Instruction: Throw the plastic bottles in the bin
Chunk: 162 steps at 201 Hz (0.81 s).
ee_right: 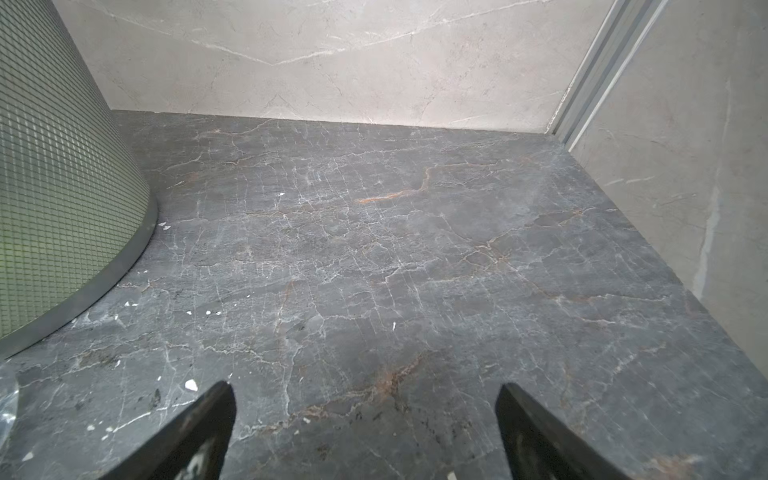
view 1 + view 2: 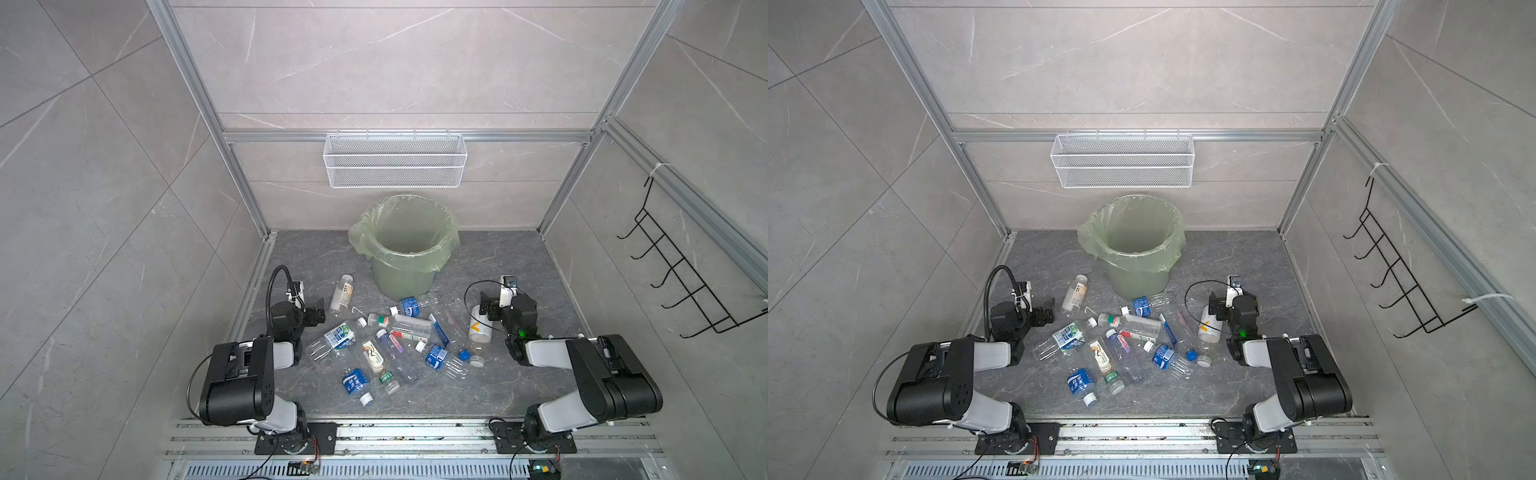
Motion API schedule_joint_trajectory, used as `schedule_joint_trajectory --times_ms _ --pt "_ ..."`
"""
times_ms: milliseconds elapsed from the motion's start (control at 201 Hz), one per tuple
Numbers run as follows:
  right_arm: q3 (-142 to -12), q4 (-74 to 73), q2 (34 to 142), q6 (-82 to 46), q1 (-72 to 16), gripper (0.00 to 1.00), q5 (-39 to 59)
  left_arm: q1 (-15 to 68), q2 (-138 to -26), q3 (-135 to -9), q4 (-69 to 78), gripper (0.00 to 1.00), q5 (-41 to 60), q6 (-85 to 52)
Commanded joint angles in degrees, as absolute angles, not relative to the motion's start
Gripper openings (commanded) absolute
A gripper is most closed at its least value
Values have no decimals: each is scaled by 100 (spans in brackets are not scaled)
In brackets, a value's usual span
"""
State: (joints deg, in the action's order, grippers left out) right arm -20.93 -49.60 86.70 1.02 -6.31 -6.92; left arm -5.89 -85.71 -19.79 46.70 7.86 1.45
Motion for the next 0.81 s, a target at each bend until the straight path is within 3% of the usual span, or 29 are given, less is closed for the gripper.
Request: schedule_joint_trajectory --times_ms 0,801 --pt "-2058 -5034 8692 4 -667 100 -781 -604 -8578 -2055 4841 100 799 62" --pt "-2057 -5025 8692 -13 -664 100 -769 -679 -8586 -2047 4877 100 962 32"
